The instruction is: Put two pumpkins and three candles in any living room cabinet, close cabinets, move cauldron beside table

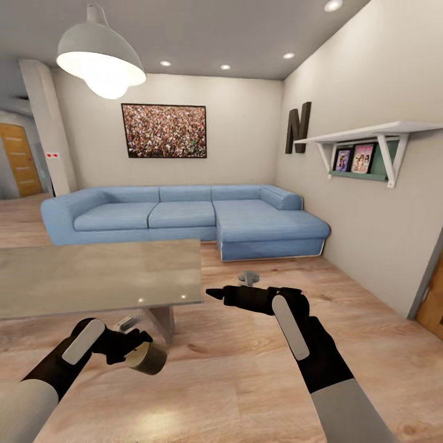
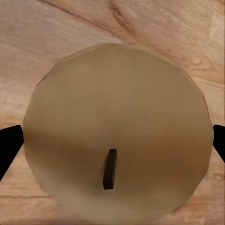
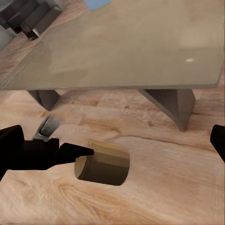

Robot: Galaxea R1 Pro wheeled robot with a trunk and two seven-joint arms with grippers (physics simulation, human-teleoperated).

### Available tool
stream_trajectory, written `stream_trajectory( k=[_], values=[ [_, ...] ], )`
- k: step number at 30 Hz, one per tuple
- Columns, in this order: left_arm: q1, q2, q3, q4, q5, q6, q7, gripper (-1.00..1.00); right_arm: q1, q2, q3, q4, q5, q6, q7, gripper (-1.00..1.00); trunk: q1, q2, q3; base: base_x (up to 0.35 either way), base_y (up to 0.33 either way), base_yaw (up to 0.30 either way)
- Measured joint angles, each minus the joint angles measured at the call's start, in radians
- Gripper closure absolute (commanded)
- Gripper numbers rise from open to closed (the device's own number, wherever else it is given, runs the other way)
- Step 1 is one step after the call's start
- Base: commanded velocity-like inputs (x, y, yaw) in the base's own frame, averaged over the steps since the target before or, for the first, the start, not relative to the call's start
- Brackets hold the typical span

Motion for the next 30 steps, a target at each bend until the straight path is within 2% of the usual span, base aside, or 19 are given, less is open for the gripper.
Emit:
stream_trajectory(
  k=[9,30],
  values=[
    [0.000,0.000,0.000,0.001,-0.002,0.000,0.000,1.00,0.000,0.004,0.000,-0.004,0.003,0.002,-0.003,-1.00,0.000,0.000,0.000,-0.133,0.136,0.272],
    [0.000,0.000,0.007,0.000,0.001,0.001,0.000,1.00,0.000,0.005,0.000,0.000,0.016,0.008,-0.007,-1.00,0.000,0.000,0.000,-0.005,0.024,0.273]
  ],
)
